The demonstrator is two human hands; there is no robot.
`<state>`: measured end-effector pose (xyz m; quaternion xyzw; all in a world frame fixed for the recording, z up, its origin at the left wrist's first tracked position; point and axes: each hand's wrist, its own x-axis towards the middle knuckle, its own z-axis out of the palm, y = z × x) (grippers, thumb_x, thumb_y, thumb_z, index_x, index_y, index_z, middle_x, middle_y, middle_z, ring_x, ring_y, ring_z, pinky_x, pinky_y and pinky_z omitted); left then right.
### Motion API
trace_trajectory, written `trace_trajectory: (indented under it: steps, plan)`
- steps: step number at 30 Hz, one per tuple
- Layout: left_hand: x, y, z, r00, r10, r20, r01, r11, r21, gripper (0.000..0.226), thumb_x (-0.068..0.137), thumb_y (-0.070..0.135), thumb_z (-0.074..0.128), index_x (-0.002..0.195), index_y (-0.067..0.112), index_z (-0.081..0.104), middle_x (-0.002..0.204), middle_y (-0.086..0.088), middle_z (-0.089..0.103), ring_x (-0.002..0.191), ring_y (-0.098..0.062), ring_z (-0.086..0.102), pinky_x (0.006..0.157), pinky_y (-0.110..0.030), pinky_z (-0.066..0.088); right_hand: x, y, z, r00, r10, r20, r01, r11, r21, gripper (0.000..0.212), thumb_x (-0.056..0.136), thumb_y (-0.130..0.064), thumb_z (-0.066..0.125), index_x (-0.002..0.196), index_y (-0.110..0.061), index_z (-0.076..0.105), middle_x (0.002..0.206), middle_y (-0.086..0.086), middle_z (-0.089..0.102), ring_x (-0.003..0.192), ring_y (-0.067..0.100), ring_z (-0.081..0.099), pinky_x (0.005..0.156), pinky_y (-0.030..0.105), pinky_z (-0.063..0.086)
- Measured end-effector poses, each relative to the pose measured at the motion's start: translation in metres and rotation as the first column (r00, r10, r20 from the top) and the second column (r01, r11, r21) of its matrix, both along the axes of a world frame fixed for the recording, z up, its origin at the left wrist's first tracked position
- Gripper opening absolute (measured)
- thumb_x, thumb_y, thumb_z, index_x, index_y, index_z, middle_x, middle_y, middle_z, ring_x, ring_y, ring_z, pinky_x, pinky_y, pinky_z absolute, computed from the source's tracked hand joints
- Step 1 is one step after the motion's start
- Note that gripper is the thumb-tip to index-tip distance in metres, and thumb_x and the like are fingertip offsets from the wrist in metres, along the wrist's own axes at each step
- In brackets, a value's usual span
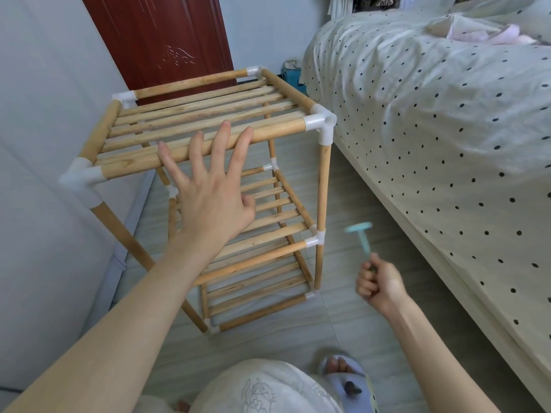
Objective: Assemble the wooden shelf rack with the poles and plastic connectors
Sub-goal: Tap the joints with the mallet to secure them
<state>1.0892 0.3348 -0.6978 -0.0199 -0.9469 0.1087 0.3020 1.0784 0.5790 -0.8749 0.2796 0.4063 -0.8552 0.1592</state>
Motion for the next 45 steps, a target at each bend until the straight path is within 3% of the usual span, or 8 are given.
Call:
trace_trajectory:
  steps: [6,10,14,18,22,31,40,45]
  plan:
    - [-0.002,0.0,-0.001,1.0,-0.002,0.0,0.002,1.0,-0.002,0.092,0.068,0.031,0.056,0.149,0.027,0.012,0.152,-0.008,0.021,0.133,-0.038,0.023,0.103,-0.071,0.0,0.002,0.003,-0.01,0.98,0.197,0.032,-0.199,0.976,0.092,0.042,0.102,-0.038,0.025,0.064,-0.02,0.03,0.038,-0.008,0.021,0.027,0.007,0.017,0.033,0.01,0.013]
    - [-0.001,0.001,0.0,1.0,-0.003,-0.002,0.003,1.0,0.006,0.093,0.068,0.03,0.059,0.148,0.027,0.012,0.152,-0.009,0.021,0.133,-0.039,0.023,0.103,-0.071,0.0,-0.007,0.014,-0.001,0.993,-0.118,-0.031,0.121,0.981,0.151,0.044,0.102,-0.044,0.022,0.064,-0.021,0.027,0.033,-0.009,0.022,0.024,0.007,0.019,0.035,0.007,0.014]
    - [-0.001,0.001,0.0,1.0,0.003,-0.002,-0.003,1.0,0.005,0.091,0.068,0.031,0.056,0.148,0.027,0.012,0.152,-0.009,0.021,0.133,-0.038,0.022,0.103,-0.071,-0.001,-0.003,0.011,-0.006,0.963,0.263,0.056,-0.269,0.953,0.139,0.042,0.102,-0.037,0.026,0.064,-0.02,0.029,0.038,-0.008,0.021,0.027,0.007,0.017,0.034,0.011,0.012]
    - [-0.002,0.001,0.0,1.0,0.006,-0.006,-0.006,1.0,0.012,0.092,0.068,0.032,0.059,0.148,0.027,0.013,0.152,-0.009,0.022,0.133,-0.039,0.022,0.102,-0.071,0.0,-0.005,0.008,0.008,0.985,-0.173,-0.013,0.173,0.973,0.151,0.044,0.102,-0.043,0.022,0.064,-0.021,0.027,0.034,-0.009,0.022,0.025,0.006,0.019,0.034,0.01,0.013]
    - [-0.003,-0.001,-0.001,1.0,0.006,-0.011,-0.006,1.0,0.012,0.09,0.067,0.032,0.053,0.148,0.026,0.015,0.151,-0.008,0.023,0.132,-0.038,0.023,0.103,-0.072,0.003,0.01,-0.009,-0.008,0.924,0.382,0.02,-0.382,0.918,0.107,0.043,0.101,-0.042,0.024,0.066,-0.02,0.031,0.045,-0.007,0.021,0.034,0.009,0.019,0.035,0.016,0.016]
    - [-0.011,0.022,0.008,0.997,0.067,0.045,-0.062,0.992,-0.114,0.097,0.079,0.035,0.059,0.148,0.027,-0.009,0.157,-0.005,0.0,0.13,-0.035,0.024,0.102,-0.066,0.015,-0.007,-0.003,-0.014,0.987,0.158,-0.042,-0.14,0.95,0.279,0.04,0.102,-0.038,0.027,0.068,-0.018,0.034,0.045,-0.007,0.027,0.036,0.009,0.024,0.034,0.019,0.023]
    - [-0.048,0.076,0.002,0.998,0.065,0.008,-0.062,0.977,-0.205,0.098,0.079,0.039,0.056,0.148,0.012,-0.007,0.157,-0.008,-0.006,0.127,-0.033,0.029,0.103,-0.056,0.024,-0.051,-0.02,0.0,0.812,-0.582,-0.051,0.584,0.809,0.069,0.038,0.102,-0.037,0.019,0.069,-0.021,0.031,0.058,-0.001,0.032,0.045,0.013,0.029,0.041,0.019,0.027]
    - [-0.057,0.074,-0.004,0.996,0.075,-0.051,-0.086,0.961,-0.263,0.099,0.076,0.039,0.059,0.149,0.011,-0.002,0.157,-0.008,0.002,0.126,-0.033,0.034,0.102,-0.054,0.029,-0.056,-0.072,-0.013,0.981,-0.065,-0.181,0.11,0.961,0.252,0.041,0.103,-0.034,0.023,0.068,-0.017,0.034,0.045,-0.006,0.034,0.043,0.012,0.032,0.043,0.024,0.027]
